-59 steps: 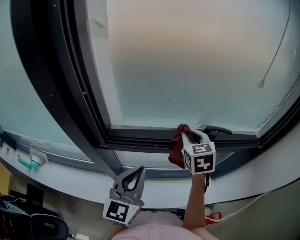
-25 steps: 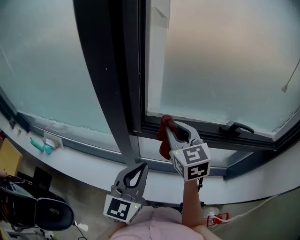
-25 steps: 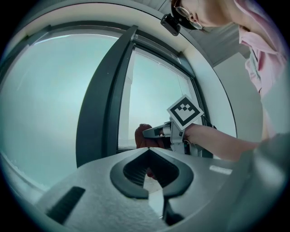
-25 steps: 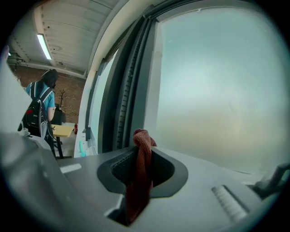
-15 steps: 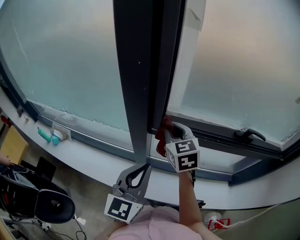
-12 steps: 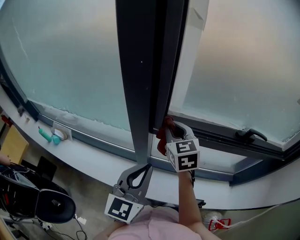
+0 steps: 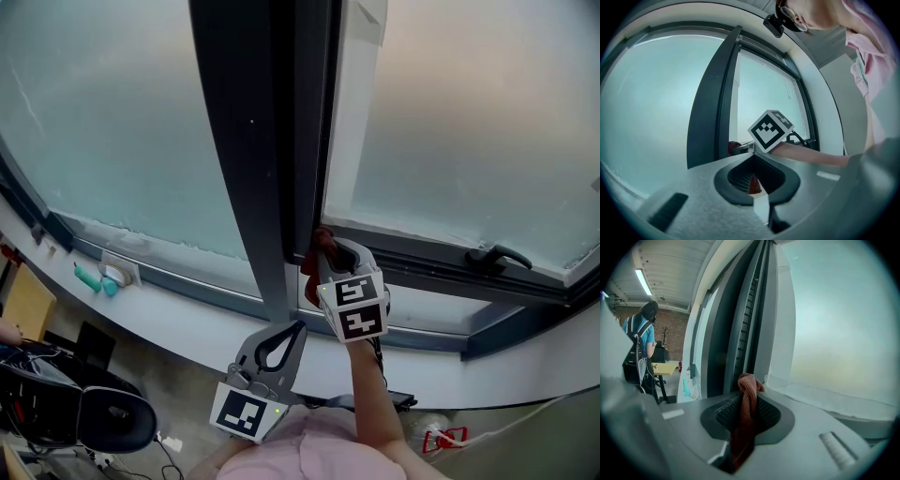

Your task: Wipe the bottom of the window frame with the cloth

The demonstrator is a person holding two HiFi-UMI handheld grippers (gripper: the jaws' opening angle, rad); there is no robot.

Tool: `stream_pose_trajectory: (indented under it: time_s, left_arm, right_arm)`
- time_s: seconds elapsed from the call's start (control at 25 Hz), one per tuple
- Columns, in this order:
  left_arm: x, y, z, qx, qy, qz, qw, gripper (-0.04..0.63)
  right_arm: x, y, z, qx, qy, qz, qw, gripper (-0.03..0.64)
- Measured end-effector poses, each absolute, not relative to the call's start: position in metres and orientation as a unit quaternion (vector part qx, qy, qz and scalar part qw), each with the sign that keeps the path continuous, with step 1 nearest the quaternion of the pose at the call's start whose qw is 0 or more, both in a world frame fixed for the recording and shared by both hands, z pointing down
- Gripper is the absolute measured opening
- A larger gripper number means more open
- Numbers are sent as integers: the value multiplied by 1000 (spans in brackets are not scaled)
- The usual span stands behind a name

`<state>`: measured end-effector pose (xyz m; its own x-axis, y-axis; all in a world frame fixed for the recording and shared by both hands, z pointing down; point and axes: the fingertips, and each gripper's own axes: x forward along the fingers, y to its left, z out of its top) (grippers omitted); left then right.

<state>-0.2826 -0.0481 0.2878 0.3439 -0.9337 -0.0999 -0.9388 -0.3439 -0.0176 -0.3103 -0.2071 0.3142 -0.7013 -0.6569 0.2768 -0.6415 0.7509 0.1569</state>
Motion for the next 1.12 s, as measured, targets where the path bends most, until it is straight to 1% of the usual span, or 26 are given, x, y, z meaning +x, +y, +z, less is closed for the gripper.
stream_pose_trajectory:
  time_s: [0.44,0.6,0.76,1.12]
  left_arm:
    - [-275,-57,284,-819,571,43,37,-2]
    - [-274,-57,290,-825,563,28,32,-2]
    - [-270,-58,283,-829,557,44,40,-2]
    - [-266,-58,283,-833,549,45,43,-2]
  right_arm:
    - [-292,-211,318,349,-918,-15,187,63]
    - [-282,-213,318,360,-914,-15,186,63]
    - [-274,-214,318,366,-912,-9,185,63]
    - [-265,-214,319,373,-909,-6,186,63]
